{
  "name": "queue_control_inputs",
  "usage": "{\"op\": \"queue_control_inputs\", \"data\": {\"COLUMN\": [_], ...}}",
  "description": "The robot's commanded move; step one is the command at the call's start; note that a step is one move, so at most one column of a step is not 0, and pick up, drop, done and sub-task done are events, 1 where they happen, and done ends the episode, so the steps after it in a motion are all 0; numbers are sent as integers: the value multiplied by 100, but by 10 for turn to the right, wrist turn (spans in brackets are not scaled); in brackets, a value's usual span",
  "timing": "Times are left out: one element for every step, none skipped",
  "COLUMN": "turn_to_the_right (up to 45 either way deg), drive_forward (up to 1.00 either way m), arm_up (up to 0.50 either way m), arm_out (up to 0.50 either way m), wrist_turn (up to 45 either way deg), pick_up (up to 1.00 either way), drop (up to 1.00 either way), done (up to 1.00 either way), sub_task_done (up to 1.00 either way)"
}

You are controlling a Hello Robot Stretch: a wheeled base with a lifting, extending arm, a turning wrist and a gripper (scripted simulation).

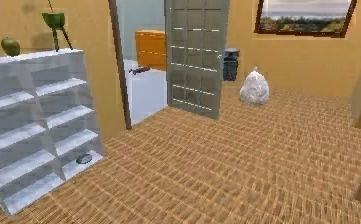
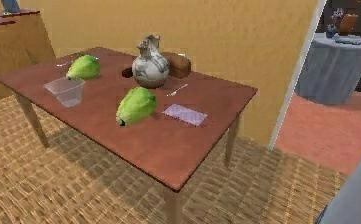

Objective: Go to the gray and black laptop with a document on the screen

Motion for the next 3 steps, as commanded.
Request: {"op": "queue_control_inputs", "data": {"turn_to_the_right": [450,450,450], "drive_forward": [0,0,0], "arm_up": [0,0,0], "arm_out": [0,0,0], "wrist_turn": [0,0,0], "pick_up": [0,0,0], "drop": [0,0,0], "done": [0,0,0], "sub_task_done": [0,0,0]}}
